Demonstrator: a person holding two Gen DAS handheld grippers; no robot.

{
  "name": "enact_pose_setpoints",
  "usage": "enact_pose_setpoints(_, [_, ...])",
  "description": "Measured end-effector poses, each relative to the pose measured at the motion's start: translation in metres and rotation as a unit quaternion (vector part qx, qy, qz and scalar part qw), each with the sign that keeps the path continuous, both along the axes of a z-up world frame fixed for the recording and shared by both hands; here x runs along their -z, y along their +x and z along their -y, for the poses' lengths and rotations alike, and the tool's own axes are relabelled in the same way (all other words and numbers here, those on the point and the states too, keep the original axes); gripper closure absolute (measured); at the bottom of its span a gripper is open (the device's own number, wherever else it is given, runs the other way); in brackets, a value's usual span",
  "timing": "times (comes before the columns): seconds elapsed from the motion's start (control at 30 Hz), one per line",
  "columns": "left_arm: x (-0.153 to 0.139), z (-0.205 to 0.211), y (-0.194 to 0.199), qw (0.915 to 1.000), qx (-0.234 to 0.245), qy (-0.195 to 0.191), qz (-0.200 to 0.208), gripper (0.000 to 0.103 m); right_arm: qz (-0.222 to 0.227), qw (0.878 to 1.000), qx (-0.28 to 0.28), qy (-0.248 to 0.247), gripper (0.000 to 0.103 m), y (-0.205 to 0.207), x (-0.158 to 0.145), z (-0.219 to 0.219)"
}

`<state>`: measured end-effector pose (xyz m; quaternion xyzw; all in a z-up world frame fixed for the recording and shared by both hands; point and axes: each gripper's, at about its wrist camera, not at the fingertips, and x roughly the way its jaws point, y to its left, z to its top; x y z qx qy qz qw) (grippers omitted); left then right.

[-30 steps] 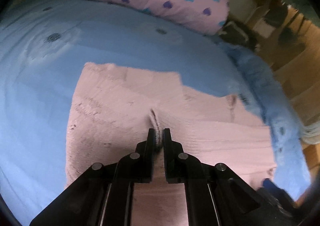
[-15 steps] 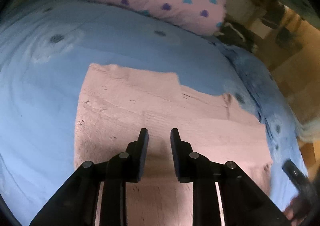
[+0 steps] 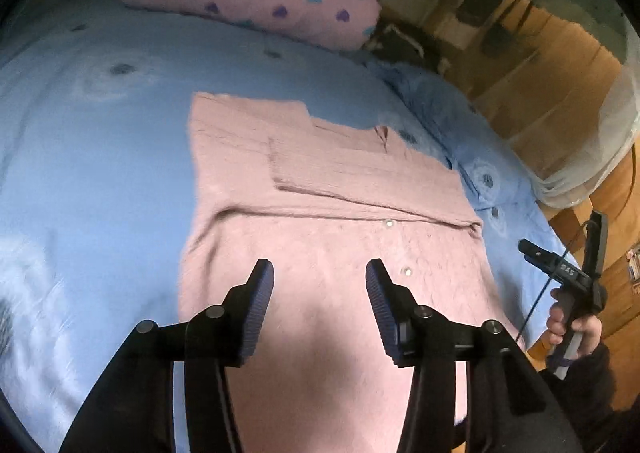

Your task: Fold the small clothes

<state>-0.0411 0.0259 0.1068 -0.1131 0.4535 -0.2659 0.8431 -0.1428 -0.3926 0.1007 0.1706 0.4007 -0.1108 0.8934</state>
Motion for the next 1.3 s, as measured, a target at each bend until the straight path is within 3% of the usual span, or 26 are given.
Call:
enact_pose_setpoints(0.1, [0.001,-0.025,-0.019,0.9996,-0.028,-0.002,-0.006,0.075,0.031,0.999,-0.007,0.016,0.018,-0.028,-0.005,-0.001])
enact_pose_setpoints(0.2, [0.016,-0.039,-0.032,0.9979,-0.053,0.014,-0.035,0.075,0.033,0.999,-0.002,0.017,0.018,-0.045,-0.002,-0.002])
enact_pose_setpoints(0.3, [0.038,-0.052,-0.048,0.9946,-0.072,0.011,-0.073,0.075,0.016,0.999,-0.006,0.040,0.017,-0.061,0.016,0.000])
enact_pose_setpoints(0.43, [0.065,-0.053,-0.069,0.9913,-0.075,0.019,-0.107,0.075,-0.001,0.996,-0.001,0.092,0.014,-0.091,0.063,0.003])
enact_pose_setpoints(0.53, [0.069,-0.039,-0.078,0.9940,-0.060,0.059,-0.070,0.072,0.021,0.998,-0.017,0.055,0.014,-0.107,0.087,-0.005])
enact_pose_setpoints(0.6, [0.071,-0.039,-0.088,0.9956,-0.069,0.045,-0.044,0.067,0.027,0.999,-0.034,-0.010,0.012,-0.109,0.091,-0.023])
enact_pose_setpoints(0.67, [0.075,-0.044,-0.098,0.9951,-0.092,0.026,-0.025,0.066,0.030,0.998,-0.027,-0.038,0.012,-0.111,0.093,-0.033])
enact_pose_setpoints(0.77, [0.077,-0.051,-0.111,0.9910,-0.131,-0.017,-0.023,0.066,0.051,0.998,0.000,-0.033,0.017,-0.120,0.093,-0.037])
enact_pose_setpoints(0.87, [0.079,-0.055,-0.115,0.9896,-0.131,-0.046,-0.039,0.066,0.073,0.997,0.009,-0.029,0.025,-0.129,0.094,-0.036])
enact_pose_setpoints(0.93, [0.078,-0.053,-0.116,0.9883,-0.141,-0.042,-0.040,0.069,0.076,0.996,0.009,-0.040,0.026,-0.129,0.094,-0.040])
enact_pose_setpoints(1.0, [0.079,-0.043,-0.117,0.9891,-0.144,-0.009,-0.031,0.092,0.073,0.996,0.013,-0.043,0.025,-0.124,0.093,-0.042])
enact_pose_setpoints(1.07, [0.080,-0.032,-0.120,0.9901,-0.137,0.028,-0.014,0.102,0.070,0.996,0.014,-0.045,0.025,-0.119,0.094,-0.045])
enact_pose_setpoints(1.13, [0.079,-0.026,-0.119,0.9919,-0.123,0.026,-0.018,0.103,0.065,0.996,0.016,-0.056,0.026,-0.116,0.094,-0.050])
enact_pose_setpoints(1.17, [0.078,-0.024,-0.119,0.9925,-0.119,0.014,-0.022,0.103,0.060,0.996,0.011,-0.067,0.028,-0.114,0.094,-0.053])
enact_pose_setpoints(1.23, [0.081,-0.022,-0.120,0.9928,-0.118,0.011,-0.017,0.103,0.059,0.996,-0.008,-0.070,0.045,-0.112,0.092,-0.058])
enact_pose_setpoints(1.3, [0.082,-0.022,-0.123,0.9929,-0.118,0.013,-0.010,0.103,0.063,0.996,-0.022,-0.056,0.081,-0.112,0.091,-0.060])
